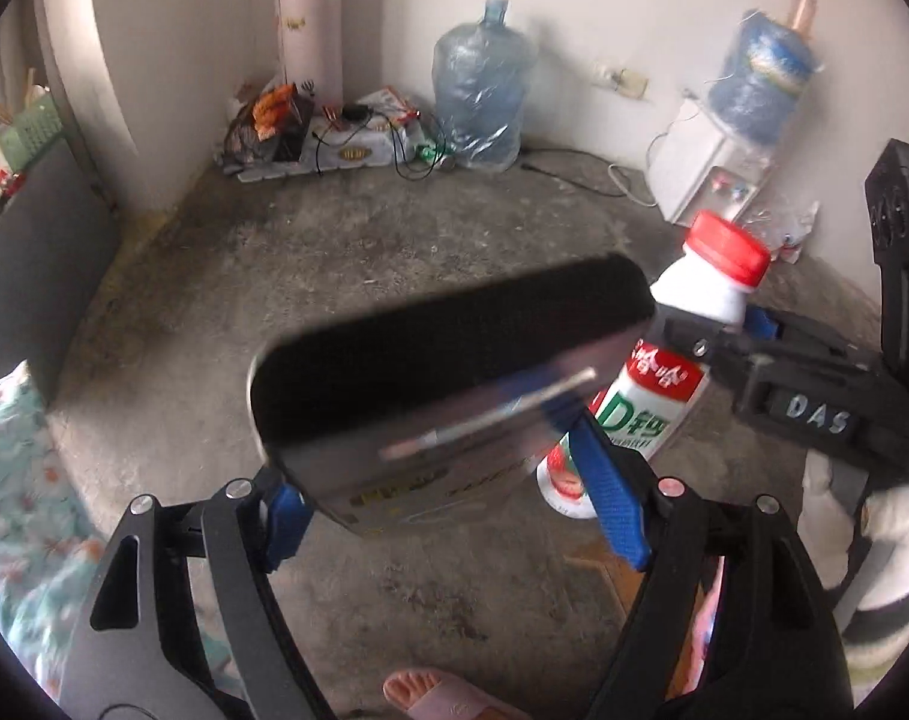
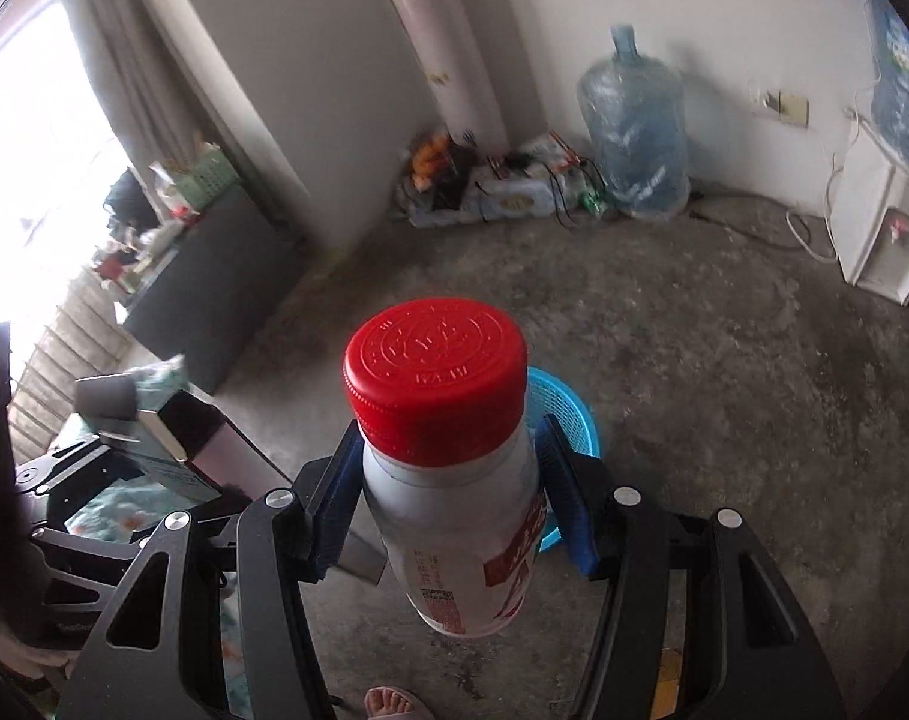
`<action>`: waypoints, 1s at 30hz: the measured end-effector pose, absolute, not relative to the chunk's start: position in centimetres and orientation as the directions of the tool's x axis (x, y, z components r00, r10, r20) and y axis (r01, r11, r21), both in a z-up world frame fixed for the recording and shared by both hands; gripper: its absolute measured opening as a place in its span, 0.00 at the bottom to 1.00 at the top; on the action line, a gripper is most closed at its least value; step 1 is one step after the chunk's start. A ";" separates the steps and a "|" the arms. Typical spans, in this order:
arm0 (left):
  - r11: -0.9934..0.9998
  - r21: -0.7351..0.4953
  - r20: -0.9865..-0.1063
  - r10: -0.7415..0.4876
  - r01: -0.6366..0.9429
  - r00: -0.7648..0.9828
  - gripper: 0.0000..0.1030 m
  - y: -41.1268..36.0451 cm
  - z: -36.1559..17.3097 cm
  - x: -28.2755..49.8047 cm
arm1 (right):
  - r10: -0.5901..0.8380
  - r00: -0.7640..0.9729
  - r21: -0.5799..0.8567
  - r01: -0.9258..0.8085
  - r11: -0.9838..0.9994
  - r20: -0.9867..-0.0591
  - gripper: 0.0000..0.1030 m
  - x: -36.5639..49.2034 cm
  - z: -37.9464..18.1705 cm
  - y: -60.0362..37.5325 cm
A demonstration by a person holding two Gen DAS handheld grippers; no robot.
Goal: Collect trash
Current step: 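Carry box and AD bottle over the blue wastebasket and open both tools, then move both open tools back to the snack packets on the bed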
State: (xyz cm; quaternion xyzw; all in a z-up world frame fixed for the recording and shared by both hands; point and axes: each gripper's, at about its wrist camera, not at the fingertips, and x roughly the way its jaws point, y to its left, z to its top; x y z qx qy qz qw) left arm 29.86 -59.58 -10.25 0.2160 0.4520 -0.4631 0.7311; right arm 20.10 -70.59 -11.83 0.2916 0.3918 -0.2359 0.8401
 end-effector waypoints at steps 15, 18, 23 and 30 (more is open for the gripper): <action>0.604 -0.155 -0.868 -0.460 0.782 0.184 0.83 -58.3 -14.8 34.6 | -0.066 0.527 0.396 0.710 0.583 -0.847 0.70 21.1 -22.1 -73.4; 0.607 -0.168 -0.854 -0.483 0.777 0.192 0.83 -56.6 -12.5 34.0 | -0.080 0.542 0.392 0.694 0.604 -0.836 0.70 19.7 -20.8 -72.2; 0.595 -0.200 -0.819 -0.537 0.779 0.200 0.83 -52.8 -7.6 32.6 | -0.117 0.610 0.413 0.653 0.635 -0.784 0.70 16.5 -16.0 -68.2; 0.539 -0.221 -0.750 -0.627 0.813 0.212 0.83 -43.5 1.2 28.6 | -0.151 0.765 0.447 0.510 0.735 -0.626 0.76 11.6 -6.2 -59.4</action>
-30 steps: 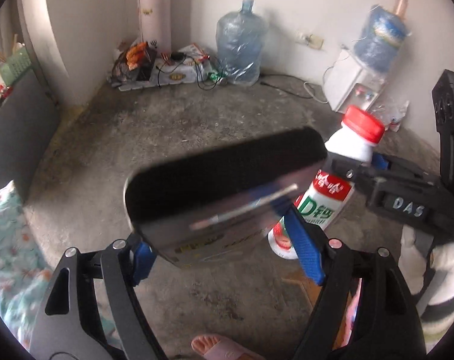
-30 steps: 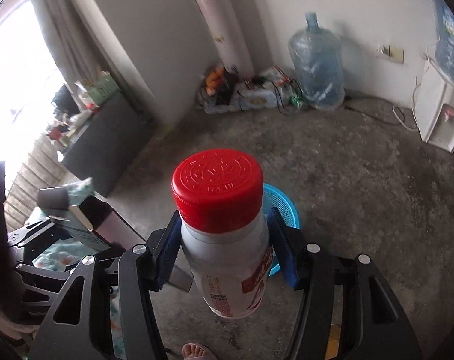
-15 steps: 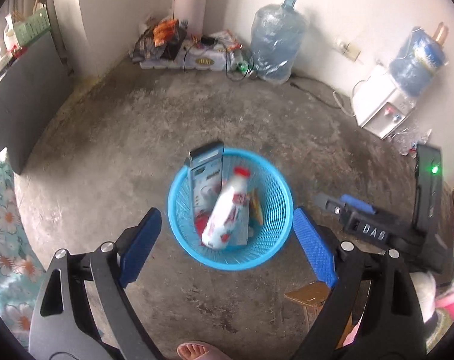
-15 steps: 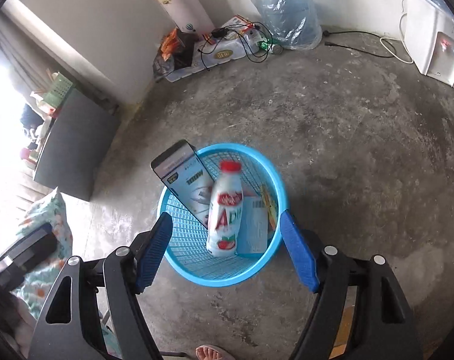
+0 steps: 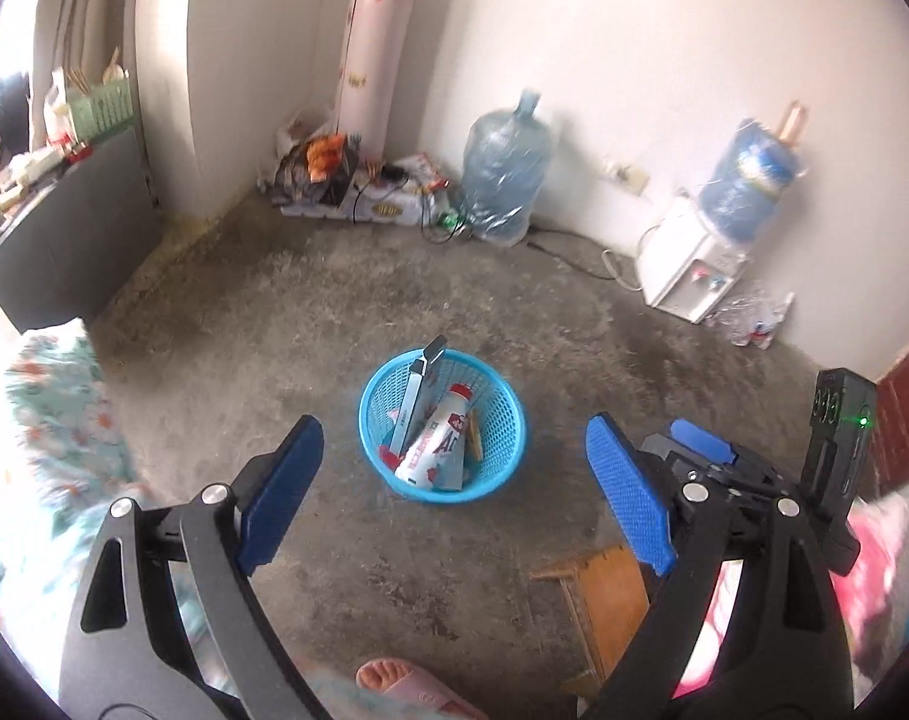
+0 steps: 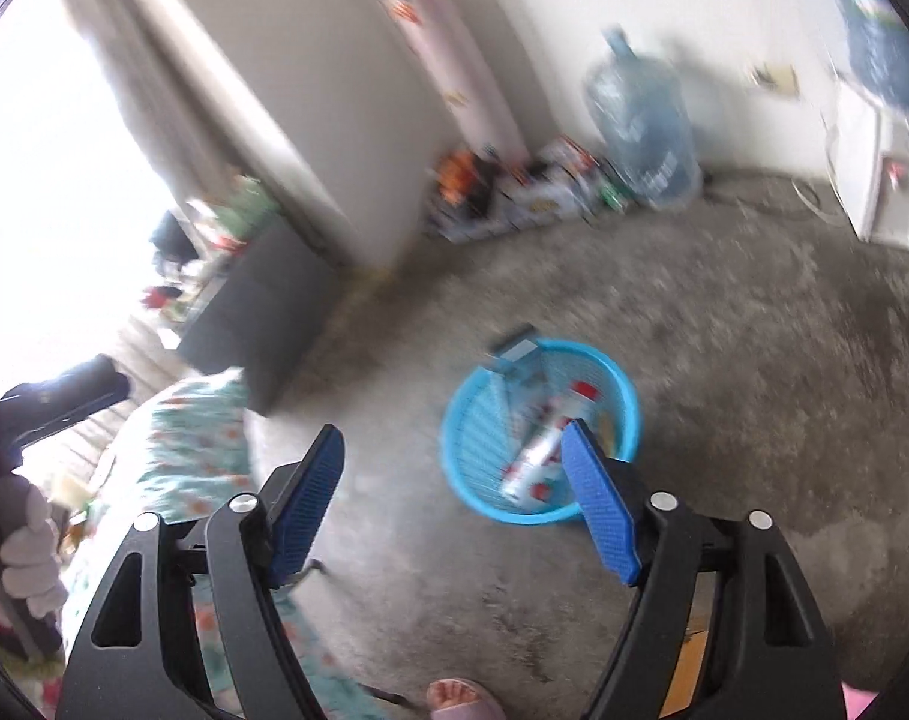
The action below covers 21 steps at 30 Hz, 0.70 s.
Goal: Collect trash
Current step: 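Move both open tools back to the snack packets on the bed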
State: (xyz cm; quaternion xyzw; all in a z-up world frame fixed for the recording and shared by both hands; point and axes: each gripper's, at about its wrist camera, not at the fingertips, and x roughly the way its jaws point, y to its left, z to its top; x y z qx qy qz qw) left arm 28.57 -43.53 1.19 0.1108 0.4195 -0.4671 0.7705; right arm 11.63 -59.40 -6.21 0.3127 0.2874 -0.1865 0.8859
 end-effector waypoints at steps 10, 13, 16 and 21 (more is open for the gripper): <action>0.649 -0.213 -0.638 -0.659 0.731 0.399 0.83 -21.2 11.6 21.5 | -0.133 0.898 0.366 0.301 0.881 -0.419 0.94 6.9 3.0 -46.6; 0.760 -0.194 -0.605 -0.591 0.620 0.534 0.83 -12.7 12.8 19.0 | -0.023 0.915 0.381 0.190 0.905 -0.402 0.94 6.9 3.5 -43.8; 0.865 -0.164 -0.604 -0.468 0.474 0.645 0.83 -4.6 12.9 16.1 | 0.125 0.896 0.417 0.071 0.906 -0.426 0.94 8.1 3.0 -41.1; 0.954 -0.201 -0.606 -0.301 0.224 0.736 0.83 7.6 10.8 10.6 | 0.342 0.818 0.474 -0.098 0.875 -0.463 0.94 9.8 2.6 -34.9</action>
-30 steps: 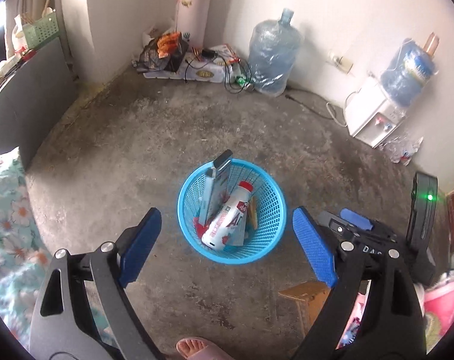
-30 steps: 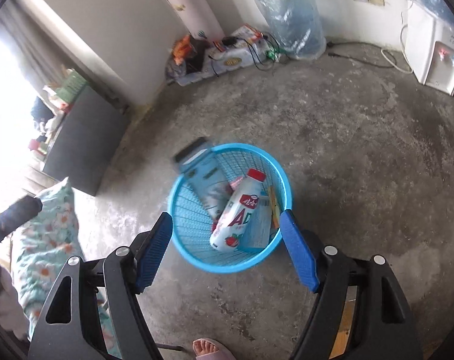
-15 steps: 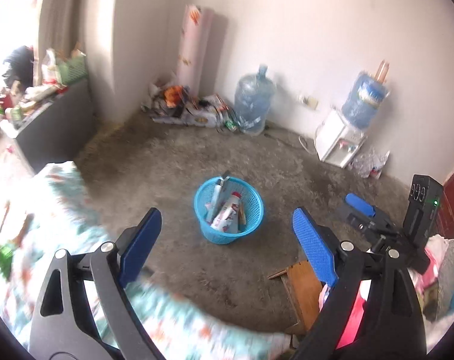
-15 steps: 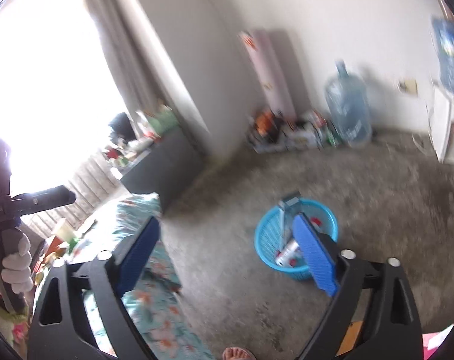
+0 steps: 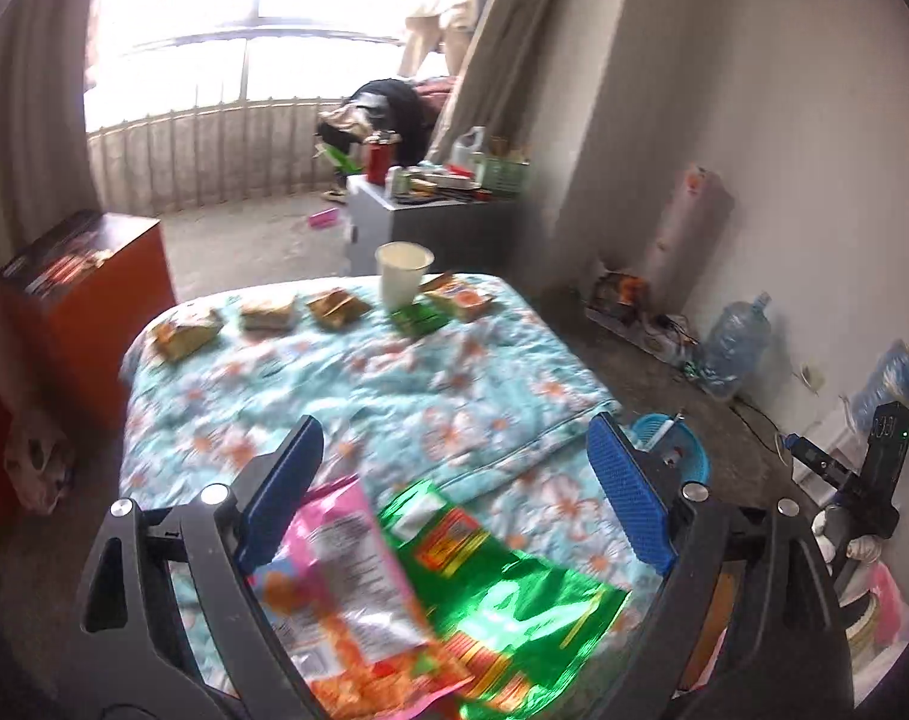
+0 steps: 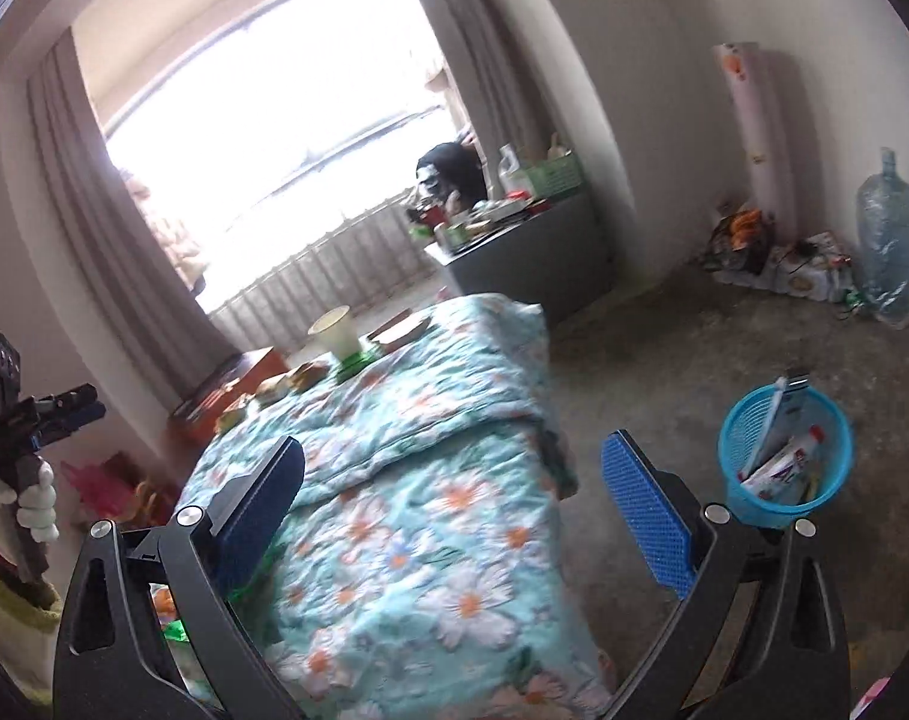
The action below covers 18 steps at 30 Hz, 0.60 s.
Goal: Collect trash
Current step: 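Move both open tools back to the snack packets on the bed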
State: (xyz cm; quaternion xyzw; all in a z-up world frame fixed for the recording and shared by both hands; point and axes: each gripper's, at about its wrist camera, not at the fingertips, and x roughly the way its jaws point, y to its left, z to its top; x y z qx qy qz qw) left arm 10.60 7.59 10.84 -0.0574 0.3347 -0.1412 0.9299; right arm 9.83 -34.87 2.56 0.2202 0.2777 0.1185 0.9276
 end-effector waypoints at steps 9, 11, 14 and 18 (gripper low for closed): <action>0.942 -0.336 -0.668 -0.223 -0.020 0.710 0.83 18.1 3.4 5.8 | 0.594 0.594 0.574 -0.255 0.779 -0.543 0.94 12.9 1.0 -24.7; 0.930 -0.367 -0.685 -0.249 -0.029 0.685 0.83 18.4 1.8 5.7 | 0.644 0.528 0.599 -0.284 0.749 -0.554 0.94 14.1 0.5 -22.8; 0.921 -0.389 -0.705 -0.273 -0.036 0.655 0.83 18.3 -0.3 6.3 | 0.664 0.454 0.598 -0.303 0.742 -0.594 0.94 16.1 -0.2 -20.4; 0.935 -0.354 -0.738 -0.260 -0.028 0.623 0.76 17.8 -2.5 7.2 | 0.665 0.365 0.594 -0.298 0.747 -0.652 0.91 18.8 -1.6 -18.6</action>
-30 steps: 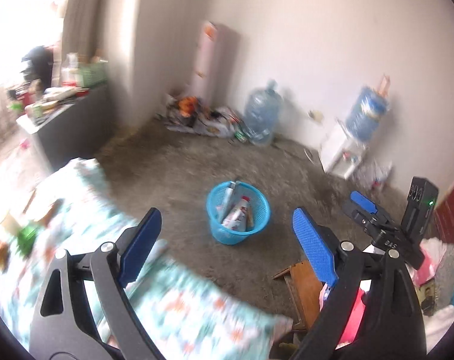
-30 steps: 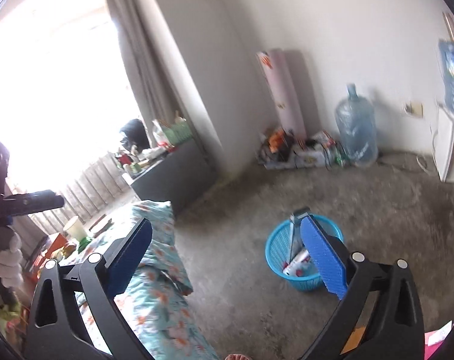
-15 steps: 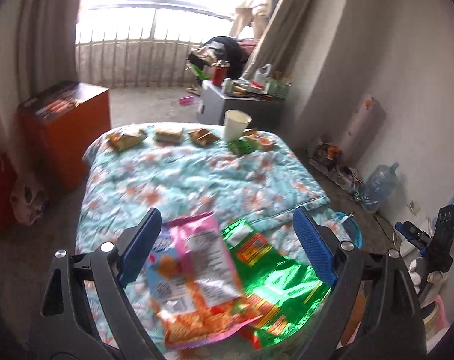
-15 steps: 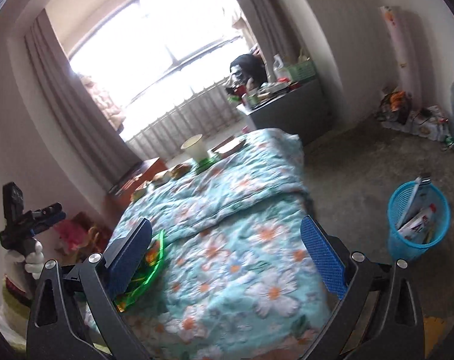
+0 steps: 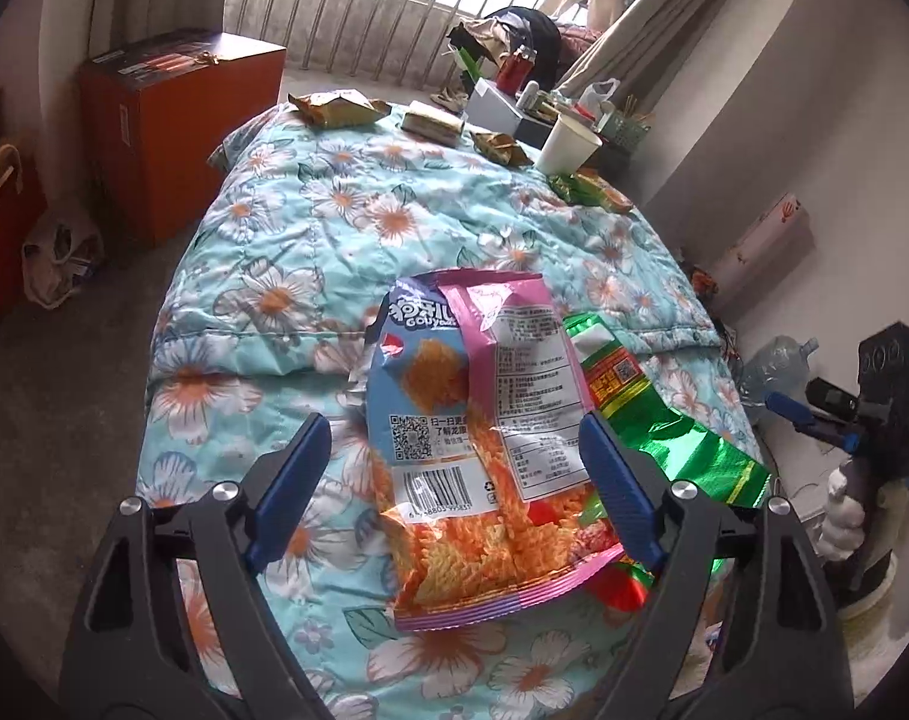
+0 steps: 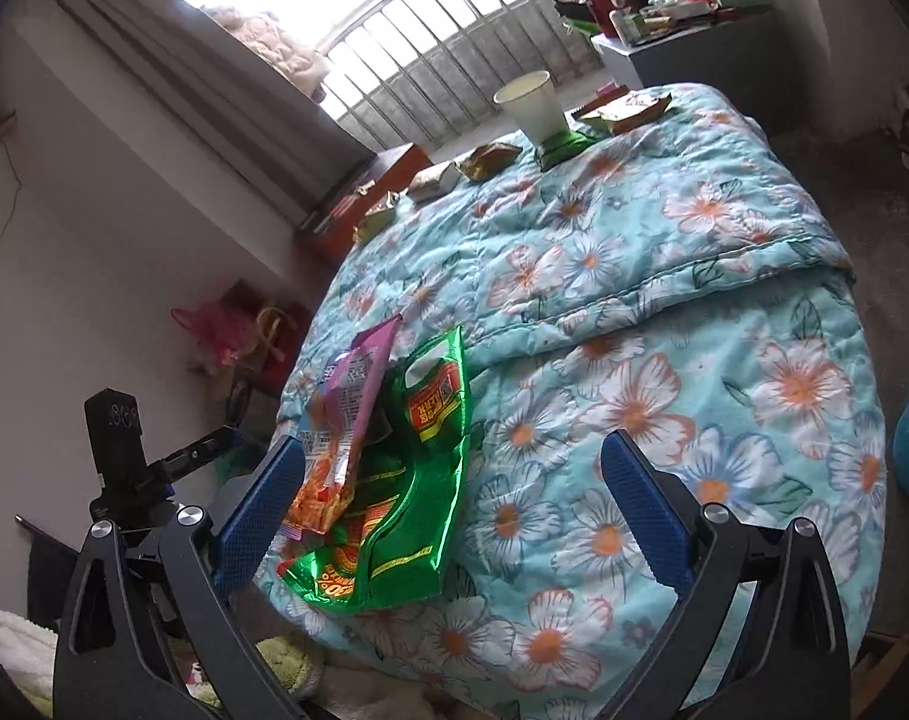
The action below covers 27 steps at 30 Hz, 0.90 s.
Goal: Collect trash
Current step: 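Move both open tools back to the snack packets on the bed, then grasp the blue-pink snack bag with the left tool while the right grasps the green packet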
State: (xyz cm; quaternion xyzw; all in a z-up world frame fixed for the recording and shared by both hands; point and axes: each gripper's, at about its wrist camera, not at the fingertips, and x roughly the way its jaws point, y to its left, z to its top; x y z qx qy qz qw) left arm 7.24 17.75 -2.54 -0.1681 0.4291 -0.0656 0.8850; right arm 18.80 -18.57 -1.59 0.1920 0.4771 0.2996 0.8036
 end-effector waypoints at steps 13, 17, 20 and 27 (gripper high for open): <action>0.883 -0.463 -0.783 -0.363 -0.083 0.505 0.54 19.5 -8.2 9.8 | 0.669 0.099 0.626 -0.273 0.730 -0.737 0.76 24.8 -7.6 -13.8; 0.847 -0.524 -0.761 -0.421 -0.086 0.493 0.52 20.0 -8.6 10.1 | 0.677 0.046 0.644 -0.266 0.717 -0.734 0.73 25.2 -9.0 -12.4; 0.833 -0.545 -0.754 -0.437 -0.094 0.491 0.48 20.2 -8.9 10.1 | 0.689 0.034 0.660 -0.253 0.707 -0.724 0.67 25.2 -9.6 -11.9; 0.818 -0.563 -0.750 -0.447 -0.116 0.488 0.27 20.6 -9.3 9.9 | 0.685 0.033 0.661 -0.231 0.714 -0.728 0.33 24.3 -9.9 -12.5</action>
